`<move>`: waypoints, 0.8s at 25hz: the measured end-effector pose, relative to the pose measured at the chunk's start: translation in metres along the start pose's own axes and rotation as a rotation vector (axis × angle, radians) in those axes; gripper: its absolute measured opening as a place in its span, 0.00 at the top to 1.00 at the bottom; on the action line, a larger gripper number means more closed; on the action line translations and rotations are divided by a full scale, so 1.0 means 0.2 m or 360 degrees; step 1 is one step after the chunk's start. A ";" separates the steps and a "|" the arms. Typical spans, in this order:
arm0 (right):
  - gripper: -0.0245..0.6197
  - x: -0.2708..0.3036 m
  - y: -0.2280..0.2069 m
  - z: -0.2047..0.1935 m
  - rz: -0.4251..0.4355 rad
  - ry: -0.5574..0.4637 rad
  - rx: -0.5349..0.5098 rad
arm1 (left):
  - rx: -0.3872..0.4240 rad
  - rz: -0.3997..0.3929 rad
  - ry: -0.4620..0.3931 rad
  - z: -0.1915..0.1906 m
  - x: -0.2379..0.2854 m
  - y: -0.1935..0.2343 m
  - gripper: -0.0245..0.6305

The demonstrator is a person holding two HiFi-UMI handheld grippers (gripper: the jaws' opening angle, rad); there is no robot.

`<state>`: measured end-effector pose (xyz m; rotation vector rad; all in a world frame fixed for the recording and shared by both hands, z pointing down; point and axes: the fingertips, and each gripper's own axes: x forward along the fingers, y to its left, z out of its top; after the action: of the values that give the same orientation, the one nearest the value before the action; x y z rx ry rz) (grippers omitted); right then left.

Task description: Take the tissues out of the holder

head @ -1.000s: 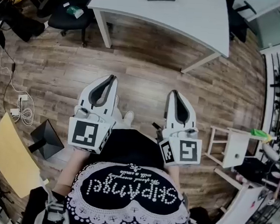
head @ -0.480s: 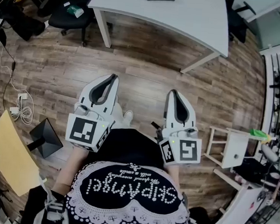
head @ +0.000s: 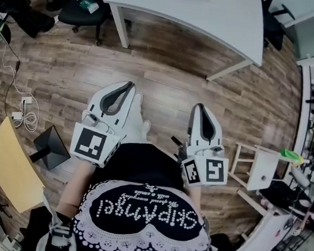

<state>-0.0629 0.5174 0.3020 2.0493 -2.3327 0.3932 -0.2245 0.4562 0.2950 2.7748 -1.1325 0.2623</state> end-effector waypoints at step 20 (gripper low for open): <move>0.91 0.73 -0.11 0.17 -0.0061 0.0050 -0.0002 | -0.0087 -0.0094 -0.0051 0.18 0.55 0.53 0.91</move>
<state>-0.0569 0.3664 0.2992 2.0684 -2.2714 0.4200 -0.2177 0.2986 0.2883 2.7688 -1.0460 0.1787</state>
